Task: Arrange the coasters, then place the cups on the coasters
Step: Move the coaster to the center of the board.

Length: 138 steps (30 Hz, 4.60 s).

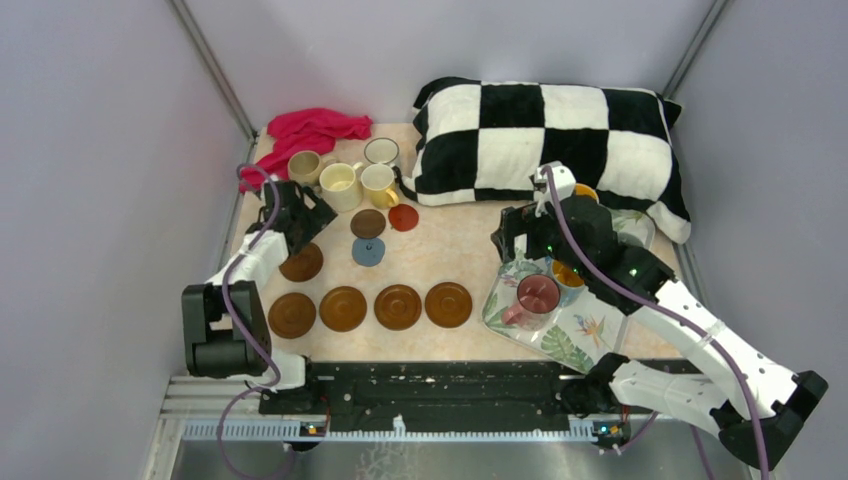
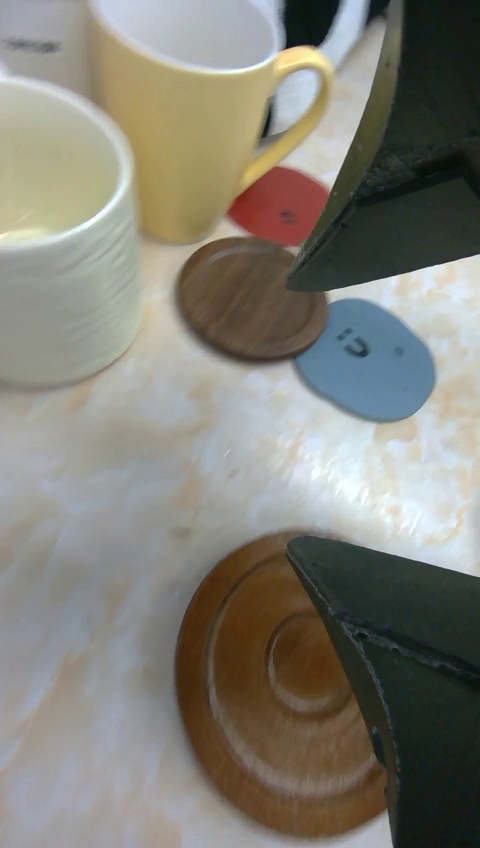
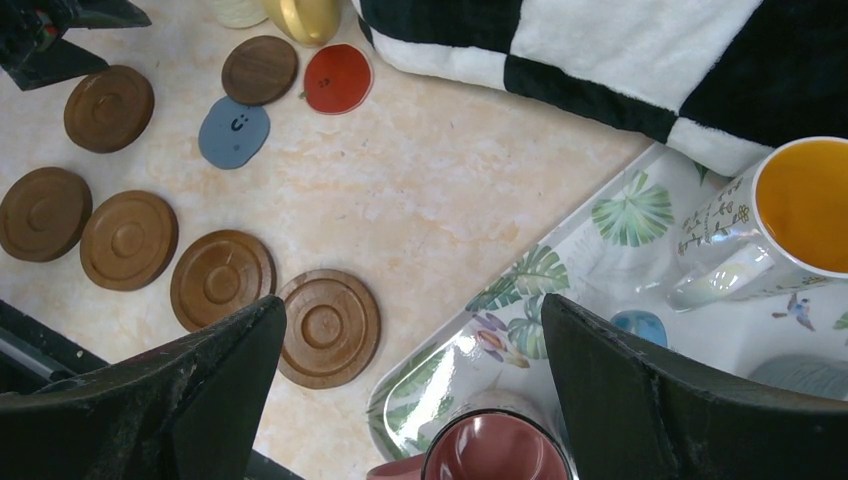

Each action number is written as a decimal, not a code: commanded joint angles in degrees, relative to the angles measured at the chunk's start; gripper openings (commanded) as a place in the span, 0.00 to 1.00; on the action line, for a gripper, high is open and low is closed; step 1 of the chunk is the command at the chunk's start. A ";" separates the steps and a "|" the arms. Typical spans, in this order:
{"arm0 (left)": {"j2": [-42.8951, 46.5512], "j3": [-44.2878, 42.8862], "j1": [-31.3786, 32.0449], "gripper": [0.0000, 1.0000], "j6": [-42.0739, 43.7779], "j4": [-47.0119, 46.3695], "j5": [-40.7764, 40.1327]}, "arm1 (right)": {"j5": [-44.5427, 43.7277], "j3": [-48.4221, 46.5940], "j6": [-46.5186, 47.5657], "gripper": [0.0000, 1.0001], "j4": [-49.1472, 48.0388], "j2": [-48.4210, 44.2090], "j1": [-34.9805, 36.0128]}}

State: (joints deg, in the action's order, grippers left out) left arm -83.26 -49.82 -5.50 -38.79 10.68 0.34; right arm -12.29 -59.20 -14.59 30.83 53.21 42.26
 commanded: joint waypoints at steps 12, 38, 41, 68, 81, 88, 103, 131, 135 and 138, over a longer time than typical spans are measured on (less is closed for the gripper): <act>-5.31 -3.42 20.25 0.98 3.15 -2.99 -4.64 | -1.14 -1.43 -0.09 0.99 -1.15 1.62 0.20; -23.02 -17.91 31.23 0.99 6.09 -1.91 -8.62 | -1.81 -1.32 0.18 0.99 -0.86 1.32 0.24; -23.81 -18.20 31.41 0.99 5.59 -1.45 -9.63 | -1.64 -1.37 0.18 0.99 -0.94 1.28 0.19; -16.39 -6.51 31.62 0.98 2.60 -2.87 -11.59 | -1.42 -2.53 0.08 0.99 0.66 0.23 0.26; -14.14 -5.39 31.60 0.98 2.84 -1.32 -13.34 | -0.85 -2.50 0.09 0.99 0.47 0.20 0.26; -13.21 -3.95 31.51 0.98 2.72 -1.44 -13.73 | -0.79 -2.56 0.08 0.99 0.46 0.40 0.21; -11.11 -1.42 30.91 0.98 2.79 -2.11 -13.78 | -0.78 -2.39 0.02 0.99 0.42 0.57 0.20; -8.58 -8.54 27.86 0.98 6.11 -0.21 -14.46 | -1.05 -2.43 0.08 0.99 0.57 0.36 0.22; -10.83 -10.92 25.45 0.98 6.73 -0.55 -14.35 | -1.17 -2.42 0.09 0.99 0.53 0.47 0.28; -13.20 -12.75 23.38 0.98 7.22 -0.71 -13.15 | -1.40 -2.59 0.13 0.99 0.72 0.48 0.23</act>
State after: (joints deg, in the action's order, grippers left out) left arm -94.04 -58.85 20.21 -32.97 11.29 -13.10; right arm -13.23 -59.37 -14.57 32.60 54.28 42.26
